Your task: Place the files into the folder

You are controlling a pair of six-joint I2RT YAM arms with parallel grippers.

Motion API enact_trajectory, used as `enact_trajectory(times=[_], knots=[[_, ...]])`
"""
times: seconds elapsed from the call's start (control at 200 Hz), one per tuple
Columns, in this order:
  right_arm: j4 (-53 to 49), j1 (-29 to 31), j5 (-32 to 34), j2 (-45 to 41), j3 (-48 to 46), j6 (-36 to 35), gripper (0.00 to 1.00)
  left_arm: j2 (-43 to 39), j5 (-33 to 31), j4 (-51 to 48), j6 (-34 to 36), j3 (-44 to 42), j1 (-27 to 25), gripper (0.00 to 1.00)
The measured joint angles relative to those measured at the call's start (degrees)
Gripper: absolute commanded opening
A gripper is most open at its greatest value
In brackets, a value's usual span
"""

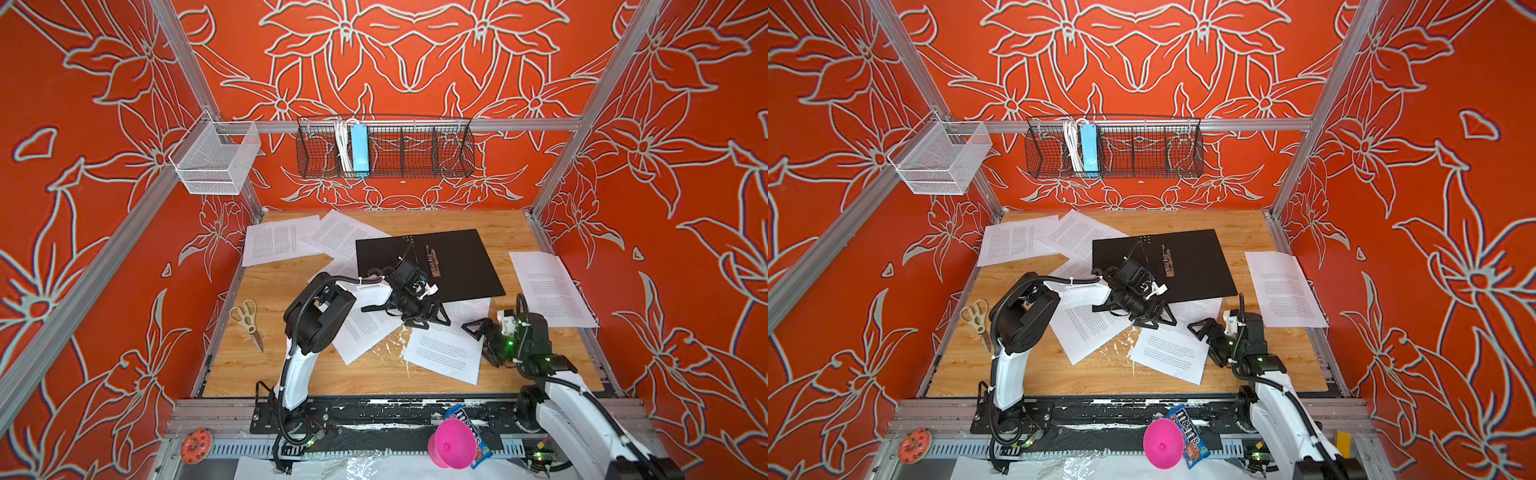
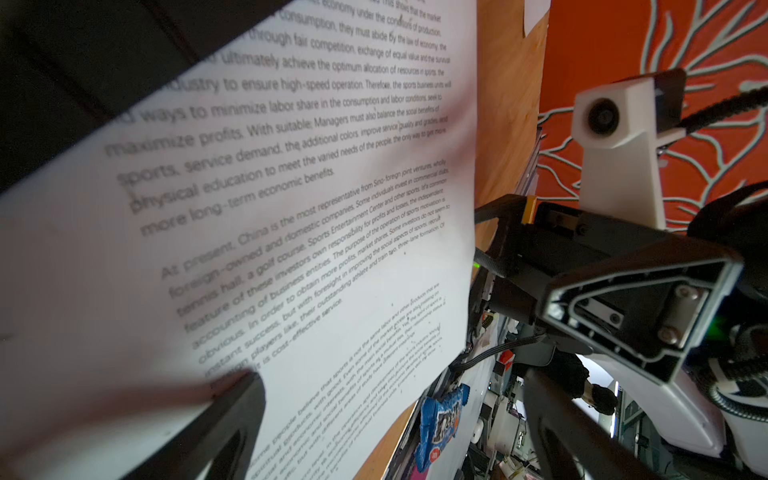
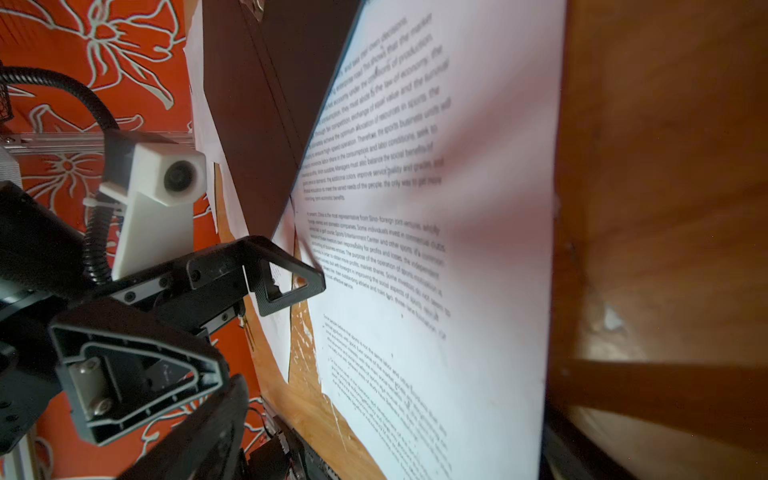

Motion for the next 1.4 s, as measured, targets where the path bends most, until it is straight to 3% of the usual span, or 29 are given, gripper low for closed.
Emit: enact_trajectory(times=[0.285,0.69,0.866,1.061,1.246,1.401], knots=[[3.1,-2.2,2.1,2.8,1.5,-2.3,0.95,-0.1,0.0,0.1,0.0,-0.2,0.0,0.98],[15.5,-8.2,-2.2,20.5,5.5,-6.7,0.95,-0.3,0.0,0.9,0.2,-0.7,0.0,0.98],[19.4,-9.0,-4.3,25.7,6.7,-7.8,0.85,-0.3,0.0,0.9,0.1,-0.7,0.0,0.98],[17.3,-9.0,-6.0,19.8,4.7,-8.0,0.82,-0.3,0.0,0.9,0.1,-0.7,0.0,0.98],[11.5,-9.0,-5.9,8.0,1.9,-7.8,0.71,-0.1,0.2,0.6,-0.1,-0.3,0.0,0.98],[8.5,-9.0,-5.1,6.1,1.6,-7.9,0.6,0.0,0.5,0.5,-0.1,-0.2,0.0,0.98]])
